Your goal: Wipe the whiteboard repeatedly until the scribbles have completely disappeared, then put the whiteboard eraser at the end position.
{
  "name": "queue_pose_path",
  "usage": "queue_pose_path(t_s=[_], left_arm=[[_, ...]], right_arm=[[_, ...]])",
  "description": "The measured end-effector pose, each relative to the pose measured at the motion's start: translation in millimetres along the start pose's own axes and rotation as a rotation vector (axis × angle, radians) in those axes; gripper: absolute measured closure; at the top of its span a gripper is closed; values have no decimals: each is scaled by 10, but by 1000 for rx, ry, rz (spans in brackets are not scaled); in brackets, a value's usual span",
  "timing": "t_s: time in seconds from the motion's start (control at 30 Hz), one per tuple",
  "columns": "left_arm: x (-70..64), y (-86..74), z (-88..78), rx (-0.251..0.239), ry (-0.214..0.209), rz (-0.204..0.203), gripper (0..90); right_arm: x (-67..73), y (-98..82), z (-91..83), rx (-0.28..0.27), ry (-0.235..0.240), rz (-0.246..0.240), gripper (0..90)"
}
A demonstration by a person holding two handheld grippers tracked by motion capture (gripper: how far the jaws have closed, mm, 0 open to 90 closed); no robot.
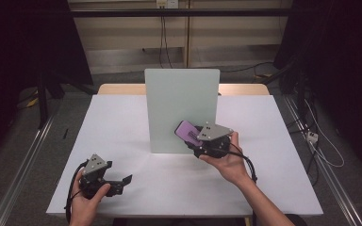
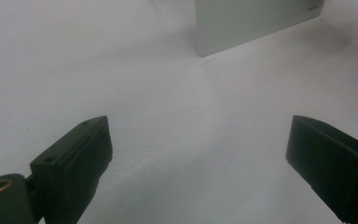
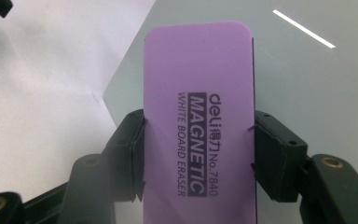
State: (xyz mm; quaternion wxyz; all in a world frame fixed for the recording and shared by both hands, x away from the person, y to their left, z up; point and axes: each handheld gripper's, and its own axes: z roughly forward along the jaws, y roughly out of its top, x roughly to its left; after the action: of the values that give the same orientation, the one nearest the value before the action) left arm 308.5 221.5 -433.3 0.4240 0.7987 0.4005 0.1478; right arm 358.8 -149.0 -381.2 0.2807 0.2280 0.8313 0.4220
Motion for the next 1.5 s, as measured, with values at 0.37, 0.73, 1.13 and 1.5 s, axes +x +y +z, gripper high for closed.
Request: queue_pose_path(t_s=[0.37, 0.73, 1.13, 1.5], left_arm=[[-3, -3, 18, 0, -3, 0, 68], [19, -13, -9, -5, -8, -15, 68], [-4, -5, 3, 5, -2, 0, 68], [-6, -10, 14, 10, 5, -10, 68]], right_arm=[[26, -56, -66, 27, 103, 7, 416], [29, -75, -48, 102, 227, 34, 416], [132, -105, -1, 222, 380, -31, 416], [243, -133, 86, 301, 488, -33, 417]])
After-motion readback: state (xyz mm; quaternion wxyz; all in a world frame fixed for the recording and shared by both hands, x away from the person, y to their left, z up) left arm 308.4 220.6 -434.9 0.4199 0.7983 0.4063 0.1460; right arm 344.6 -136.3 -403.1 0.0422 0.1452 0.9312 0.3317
